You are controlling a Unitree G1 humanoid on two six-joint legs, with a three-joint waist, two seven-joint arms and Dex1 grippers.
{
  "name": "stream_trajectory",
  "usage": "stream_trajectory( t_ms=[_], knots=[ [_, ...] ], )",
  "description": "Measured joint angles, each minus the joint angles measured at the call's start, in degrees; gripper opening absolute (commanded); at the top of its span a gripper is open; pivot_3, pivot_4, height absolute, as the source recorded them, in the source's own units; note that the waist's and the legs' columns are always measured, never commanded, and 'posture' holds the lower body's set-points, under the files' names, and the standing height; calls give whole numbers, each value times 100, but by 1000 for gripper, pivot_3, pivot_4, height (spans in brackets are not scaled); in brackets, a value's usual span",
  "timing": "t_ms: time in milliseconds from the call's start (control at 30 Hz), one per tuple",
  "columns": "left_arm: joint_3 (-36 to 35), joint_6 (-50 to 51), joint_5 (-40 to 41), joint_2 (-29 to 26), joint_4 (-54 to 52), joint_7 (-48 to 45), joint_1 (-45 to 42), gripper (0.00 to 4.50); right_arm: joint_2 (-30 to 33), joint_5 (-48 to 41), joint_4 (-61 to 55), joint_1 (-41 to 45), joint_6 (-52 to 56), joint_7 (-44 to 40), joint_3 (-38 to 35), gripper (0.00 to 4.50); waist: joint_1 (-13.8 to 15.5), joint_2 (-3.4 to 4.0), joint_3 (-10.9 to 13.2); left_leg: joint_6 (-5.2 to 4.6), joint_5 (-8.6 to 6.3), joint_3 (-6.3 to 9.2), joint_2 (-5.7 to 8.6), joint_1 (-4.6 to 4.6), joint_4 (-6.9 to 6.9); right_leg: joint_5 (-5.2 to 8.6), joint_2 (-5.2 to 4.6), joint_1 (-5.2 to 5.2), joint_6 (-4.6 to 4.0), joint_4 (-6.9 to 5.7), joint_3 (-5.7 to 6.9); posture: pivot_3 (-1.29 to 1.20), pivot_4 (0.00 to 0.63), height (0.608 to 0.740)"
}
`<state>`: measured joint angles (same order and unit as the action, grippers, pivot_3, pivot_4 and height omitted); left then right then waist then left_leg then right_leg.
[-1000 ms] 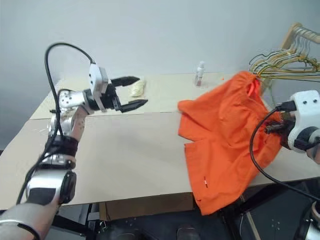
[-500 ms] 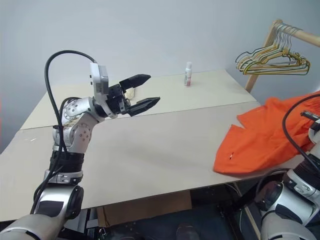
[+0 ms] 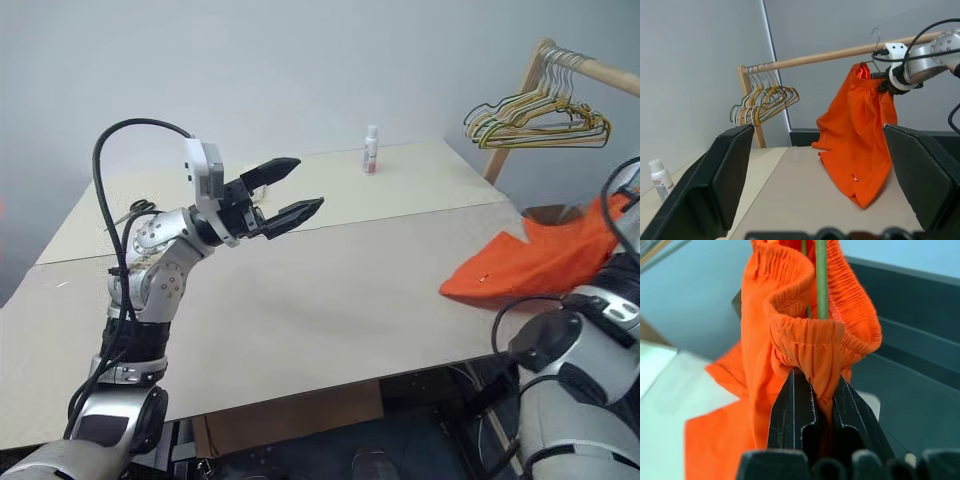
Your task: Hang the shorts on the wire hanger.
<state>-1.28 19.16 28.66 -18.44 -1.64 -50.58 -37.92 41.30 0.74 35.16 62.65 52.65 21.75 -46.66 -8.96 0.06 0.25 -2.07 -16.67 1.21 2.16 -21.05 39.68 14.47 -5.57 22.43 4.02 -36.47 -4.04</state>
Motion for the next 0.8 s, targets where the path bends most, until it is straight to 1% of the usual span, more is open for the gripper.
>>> stream_trajectory(
  t_ms=[100,200,333,533,733,800],
  knots=[
    [30,2,-3,0,-37,55,23,4475,338,-297,732,298,-336,91,-142,0,24,0,0,-1,-1,1,-7,10,-4,-1,13,-21,0,25,2,-85,0,740],
    [35,4,-1,-3,-133,90,68,4475,585,-513,1363,400,-554,186,-192,0,39,0,0,-3,-2,-1,-8,6,-5,-1,12,-21,0,31,1,-82,0,740],
    [33,75,98,13,-309,112,177,4475,731,-890,1988,419,-691,373,-342,0,65,0,1,-4,-2,-3,-8,3,-5,-1,11,-21,1,33,0,-81,0,740],
    [41,83,119,97,-430,122,240,4475,932,-1327,2315,523,-836,684,-361,0,160,0,2,-4,-2,-5,-8,4,-4,-2,16,-25,2,39,-1,-80,0,740],
    [37,79,311,130,-437,44,245,4475,986,-1456,2416,521,-952,768,-277,0,207,0,2,-5,-3,-7,-8,1,-4,-3,17,-25,3,44,0,-79,0,740],
    [37,84,412,129,-481,-44,251,4475,992,-1455,2437,473,-965,726,-102,0,203,-1,2,-6,-3,-7,-8,1,-4,-3,17,-25,3,44,-1,-78,0,740]
  ],
)
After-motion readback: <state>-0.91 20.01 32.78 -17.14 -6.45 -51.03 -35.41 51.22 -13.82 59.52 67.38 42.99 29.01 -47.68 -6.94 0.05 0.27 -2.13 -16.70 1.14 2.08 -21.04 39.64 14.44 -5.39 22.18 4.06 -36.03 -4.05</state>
